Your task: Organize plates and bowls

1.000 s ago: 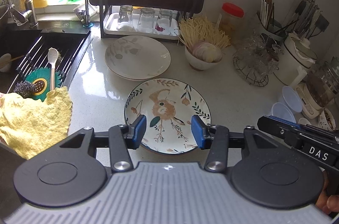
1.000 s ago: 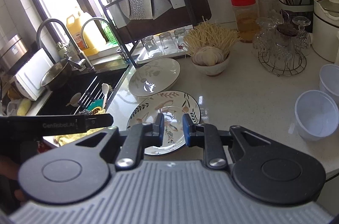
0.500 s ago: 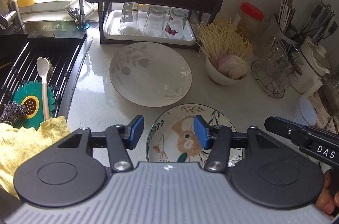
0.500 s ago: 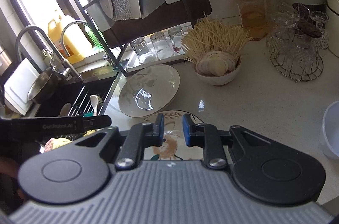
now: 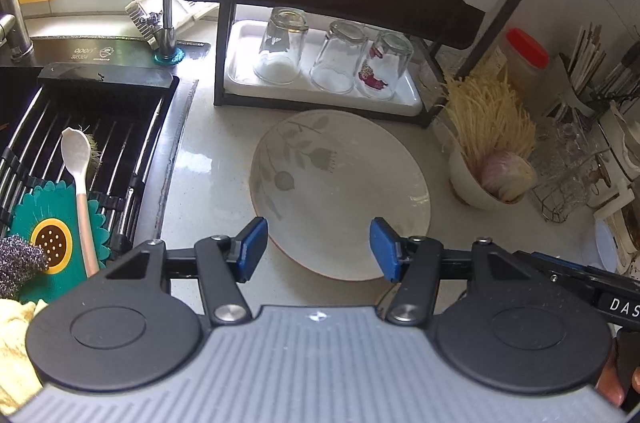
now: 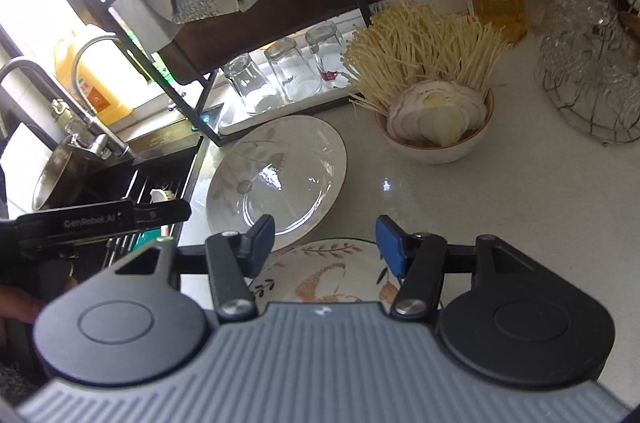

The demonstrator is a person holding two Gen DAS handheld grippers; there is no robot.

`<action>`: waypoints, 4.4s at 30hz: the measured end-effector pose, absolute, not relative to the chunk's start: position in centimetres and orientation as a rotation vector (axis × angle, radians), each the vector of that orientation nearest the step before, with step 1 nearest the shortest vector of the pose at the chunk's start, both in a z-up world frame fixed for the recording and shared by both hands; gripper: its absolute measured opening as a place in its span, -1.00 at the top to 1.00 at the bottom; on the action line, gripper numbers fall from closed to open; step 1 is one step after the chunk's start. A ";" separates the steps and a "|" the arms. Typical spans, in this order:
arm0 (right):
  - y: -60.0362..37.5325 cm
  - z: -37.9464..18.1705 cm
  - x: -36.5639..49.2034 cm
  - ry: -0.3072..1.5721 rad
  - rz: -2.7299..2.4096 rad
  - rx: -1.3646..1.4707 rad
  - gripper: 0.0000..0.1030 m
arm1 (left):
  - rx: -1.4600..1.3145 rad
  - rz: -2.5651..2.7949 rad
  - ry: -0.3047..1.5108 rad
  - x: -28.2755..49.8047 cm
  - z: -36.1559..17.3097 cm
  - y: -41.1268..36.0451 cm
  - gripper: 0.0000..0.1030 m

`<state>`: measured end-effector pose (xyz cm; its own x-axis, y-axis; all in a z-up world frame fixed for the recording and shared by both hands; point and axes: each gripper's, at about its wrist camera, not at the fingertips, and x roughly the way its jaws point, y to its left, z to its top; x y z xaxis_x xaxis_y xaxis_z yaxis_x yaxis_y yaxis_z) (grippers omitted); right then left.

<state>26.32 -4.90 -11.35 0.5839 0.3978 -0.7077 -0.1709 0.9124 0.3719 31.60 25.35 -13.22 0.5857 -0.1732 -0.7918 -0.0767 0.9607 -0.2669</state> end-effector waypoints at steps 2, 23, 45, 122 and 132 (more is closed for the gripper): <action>-4.3 -12.0 27.3 0.908 0.330 0.291 -0.14 | -0.288 -0.057 0.964 32.8 -13.8 26.2 -0.21; -0.1 -17.6 35.7 1.057 0.262 0.291 0.10 | -0.330 -0.143 1.093 40.9 -20.3 29.9 0.08; 1.1 -19.3 37.3 1.087 0.231 0.221 0.59 | -0.363 -0.191 1.081 42.7 -21.9 31.3 0.83; -9.0 -16.5 20.6 1.020 0.186 0.174 0.57 | -0.256 -0.105 1.116 24.8 -17.6 17.2 0.81; -9.3 -17.0 20.8 1.014 0.182 0.224 0.58 | -0.223 -0.106 1.134 25.3 -17.5 17.3 0.74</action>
<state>20.79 -9.27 -17.04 0.5169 0.2537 -0.8176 -0.0472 0.9621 0.2687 25.31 17.34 -17.48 0.4206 -0.1966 -0.8857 -0.0288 0.9729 -0.2296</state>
